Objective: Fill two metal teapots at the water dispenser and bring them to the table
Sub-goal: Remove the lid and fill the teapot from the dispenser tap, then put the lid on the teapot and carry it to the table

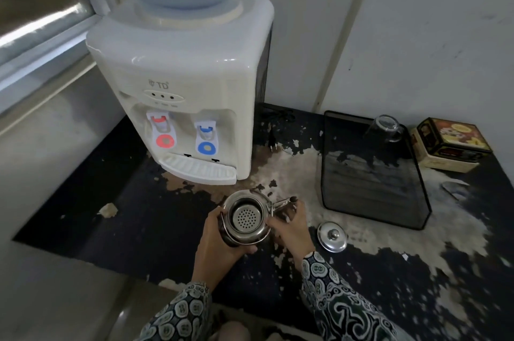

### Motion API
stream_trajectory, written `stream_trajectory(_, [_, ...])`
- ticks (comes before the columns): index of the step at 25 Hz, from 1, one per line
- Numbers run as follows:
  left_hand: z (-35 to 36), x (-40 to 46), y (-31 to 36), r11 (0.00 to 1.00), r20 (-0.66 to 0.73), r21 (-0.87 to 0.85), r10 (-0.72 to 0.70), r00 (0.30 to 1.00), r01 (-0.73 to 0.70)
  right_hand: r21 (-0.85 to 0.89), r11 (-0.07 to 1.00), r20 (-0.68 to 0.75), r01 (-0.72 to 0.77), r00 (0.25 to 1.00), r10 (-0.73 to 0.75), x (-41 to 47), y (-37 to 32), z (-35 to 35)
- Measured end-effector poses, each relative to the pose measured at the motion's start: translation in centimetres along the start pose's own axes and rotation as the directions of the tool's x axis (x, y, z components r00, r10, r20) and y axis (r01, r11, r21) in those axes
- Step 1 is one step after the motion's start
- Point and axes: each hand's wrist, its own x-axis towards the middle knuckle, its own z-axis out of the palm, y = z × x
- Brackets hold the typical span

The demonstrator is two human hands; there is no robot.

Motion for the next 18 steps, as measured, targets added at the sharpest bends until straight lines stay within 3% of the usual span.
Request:
stream_trajectory(6, [2.3,-1.7,0.8,0.999,-0.049,0.045,-0.006,0.999,0.008,-0.012,0.999,0.091,-0.046,0.995,0.046,0.3,0.4,-2.7])
stream_trajectory(8, [2.4,-1.7,1.2,0.998,-0.053,0.066,0.01,0.999,-0.007,-0.113,0.993,0.151,-0.042,0.987,0.059,0.7,0.4,-4.3])
stream_trajectory(9, [2.5,-1.7,1.4,0.998,-0.056,0.068,0.016,0.998,-0.013,-0.242,0.97,0.135,0.002,0.99,0.032,1.2,0.8,-5.6])
stream_trajectory(12, [2.8,-2.1,1.5,0.998,-0.088,0.053,0.028,0.996,-0.024,-0.667,0.737,-0.012,0.111,0.987,-0.16,1.7,2.8,-10.5])
stream_trajectory(15, [3.4,-2.9,1.4,0.998,-0.119,0.065,0.03,0.992,-0.022,-0.845,0.522,0.024,0.114,0.984,-0.176,1.3,4.9,-13.6])
stream_trajectory(18, [4.3,-4.2,1.4,0.998,-0.118,0.056,0.02,0.993,-0.013,-0.802,0.568,0.084,0.187,0.976,-0.203,1.0,5.8,-14.3])
